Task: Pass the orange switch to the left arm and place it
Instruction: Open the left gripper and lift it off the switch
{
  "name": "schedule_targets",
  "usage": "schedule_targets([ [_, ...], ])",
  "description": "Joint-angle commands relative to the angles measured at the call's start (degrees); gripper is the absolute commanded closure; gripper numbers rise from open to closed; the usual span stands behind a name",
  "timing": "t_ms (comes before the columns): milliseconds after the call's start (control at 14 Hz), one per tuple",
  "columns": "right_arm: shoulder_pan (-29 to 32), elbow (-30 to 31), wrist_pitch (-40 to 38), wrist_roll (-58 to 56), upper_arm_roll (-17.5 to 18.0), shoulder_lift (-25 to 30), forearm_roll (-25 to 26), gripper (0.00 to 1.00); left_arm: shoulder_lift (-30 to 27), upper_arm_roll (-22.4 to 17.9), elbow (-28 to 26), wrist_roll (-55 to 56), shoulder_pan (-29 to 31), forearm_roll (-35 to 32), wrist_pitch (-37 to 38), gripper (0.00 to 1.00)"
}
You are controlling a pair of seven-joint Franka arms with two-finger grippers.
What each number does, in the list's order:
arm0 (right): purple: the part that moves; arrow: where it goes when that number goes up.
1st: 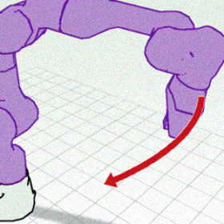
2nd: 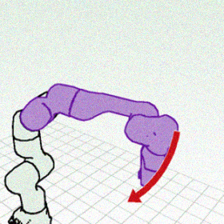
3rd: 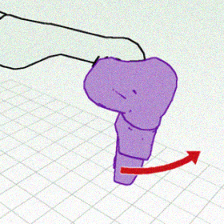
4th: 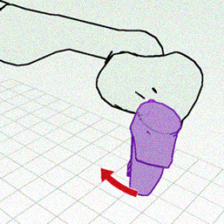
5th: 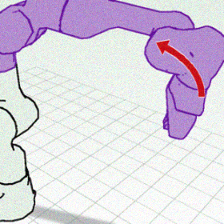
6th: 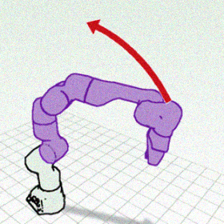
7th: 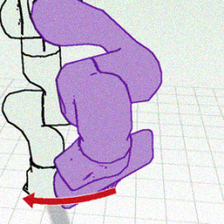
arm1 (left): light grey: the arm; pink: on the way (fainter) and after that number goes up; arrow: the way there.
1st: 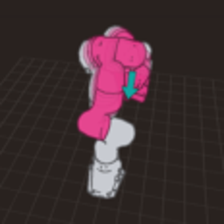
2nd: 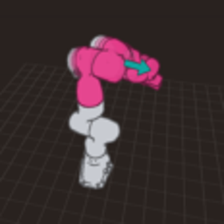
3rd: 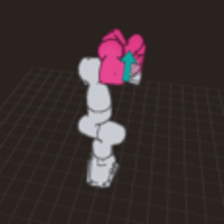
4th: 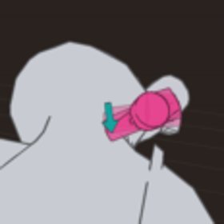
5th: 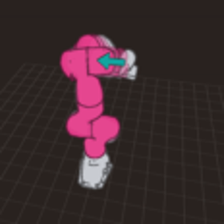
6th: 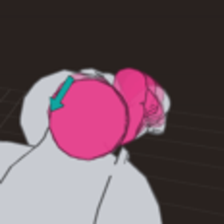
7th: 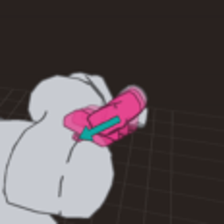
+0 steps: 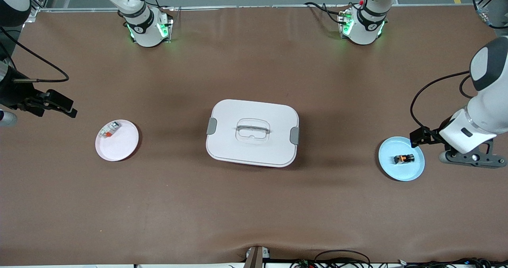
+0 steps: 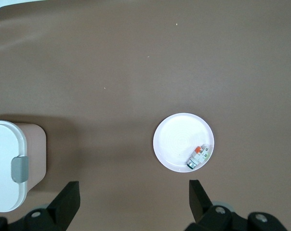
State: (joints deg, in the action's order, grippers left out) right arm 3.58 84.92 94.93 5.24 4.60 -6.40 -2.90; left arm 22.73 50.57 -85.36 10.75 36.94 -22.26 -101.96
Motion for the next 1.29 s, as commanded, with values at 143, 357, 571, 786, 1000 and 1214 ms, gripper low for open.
schedule_targets([
  [143, 1.0, -1.2, -0.8, 0.4, 0.8, 0.0, 1.1, 0.0, -6.0, 0.3, 0.9, 5.1, 0.6, 1.2, 6.4, 0.0],
  [357, 1.7, -0.4, -1.0, 0.4, 0.8, 1.2, 1.1, 0.0, -6.3, 0.3, 4.1, 4.4, 0.6, 1.7, 10.1, 0.0],
  [571, 2.7, 2.6, -0.9, 0.6, 0.8, 3.8, 1.0, 0.0, -7.7, -1.9, 6.1, 4.2, -0.2, 8.1, 11.5, 0.0],
  [786, 3.0, 5.0, -0.3, 0.5, 0.8, 5.9, 1.0, 0.0, -14.3, -20.4, 6.0, 2.7, -12.2, 17.8, 12.2, 0.0],
  [1000, 3.0, 5.3, -0.8, -0.1, 0.8, 7.2, 0.9, 0.0, -18.0, -40.7, 5.6, 0.6, -28.0, 22.6, 16.3, 0.0],
  [1214, 3.4, 6.0, -1.2, -0.1, 0.8, 8.8, 0.9, 0.0, -21.7, -44.9, 2.9, 0.2, -32.0, 22.6, 19.6, 0.0],
])
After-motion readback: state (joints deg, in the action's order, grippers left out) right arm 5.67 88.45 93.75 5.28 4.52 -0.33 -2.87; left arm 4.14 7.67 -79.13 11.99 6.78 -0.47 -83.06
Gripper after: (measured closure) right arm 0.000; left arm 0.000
